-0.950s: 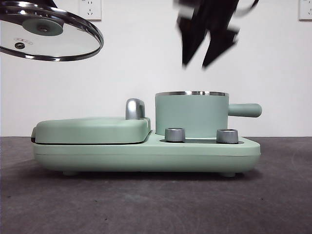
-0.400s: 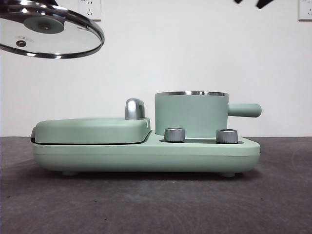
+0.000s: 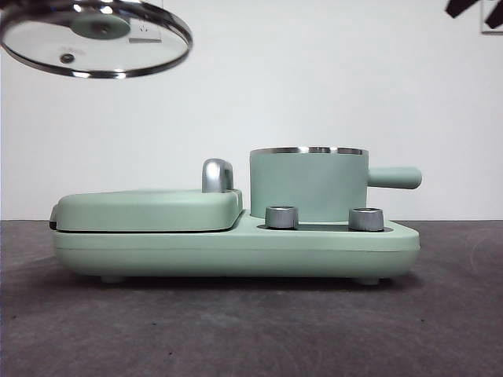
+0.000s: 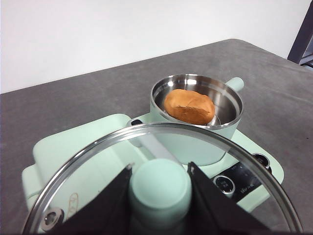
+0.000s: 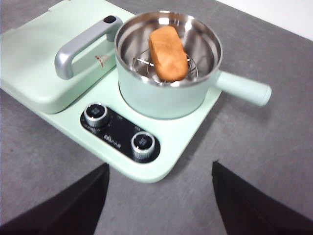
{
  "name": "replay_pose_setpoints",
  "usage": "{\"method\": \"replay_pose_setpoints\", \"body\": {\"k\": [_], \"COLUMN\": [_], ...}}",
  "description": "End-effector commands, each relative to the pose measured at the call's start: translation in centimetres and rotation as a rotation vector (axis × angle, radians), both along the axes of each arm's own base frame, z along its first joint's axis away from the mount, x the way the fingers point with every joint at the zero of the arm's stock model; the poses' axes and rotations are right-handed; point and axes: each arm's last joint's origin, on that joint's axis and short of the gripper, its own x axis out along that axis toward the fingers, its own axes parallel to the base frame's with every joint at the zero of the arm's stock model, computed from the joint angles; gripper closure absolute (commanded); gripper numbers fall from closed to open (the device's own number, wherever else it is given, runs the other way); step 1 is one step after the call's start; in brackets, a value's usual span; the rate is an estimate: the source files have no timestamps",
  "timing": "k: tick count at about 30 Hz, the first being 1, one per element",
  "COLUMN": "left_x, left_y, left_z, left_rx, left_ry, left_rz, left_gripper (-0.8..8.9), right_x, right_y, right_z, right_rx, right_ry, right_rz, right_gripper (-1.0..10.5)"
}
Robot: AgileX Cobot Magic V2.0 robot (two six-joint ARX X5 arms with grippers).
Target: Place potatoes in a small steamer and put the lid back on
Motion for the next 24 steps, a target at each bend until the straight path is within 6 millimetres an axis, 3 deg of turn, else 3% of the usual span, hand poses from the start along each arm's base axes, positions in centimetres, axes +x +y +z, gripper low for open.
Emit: {"method": "replay_pose_setpoints", "body": {"k": [1, 8, 17, 24], "left_x": [0.9, 4.5, 10.0, 14.3], "left_y": [-0.9, -4.0, -9.7, -13.8], "left_z": [1.2, 1.9, 3.1, 2.7], "left_rx": [-0.033, 0.018, 0.113, 0.104], "left_ry": [-0.046, -0.073, -0.12, -0.18], "left_rz": [-0.022, -0.081, -0.175, -0.228], "left_gripper": [8.0, 8.0, 7.99, 7.99], "right_x": [-0.8, -2.3, -3.3, -3.4], "right_y": [-0.3, -1.0, -1.4, -1.5], "right_z": [-0.4, -1.2, -0.9, -1.1], "right_rx": [0.028, 0.013, 0.024, 0.015], "right_ry": [0.015, 0.031, 0.006, 0.031], "right_rz": [-0.012, -0.024, -0.024, -0.025], "right_gripper": [6.2, 6.2, 6.2, 6.2]}}
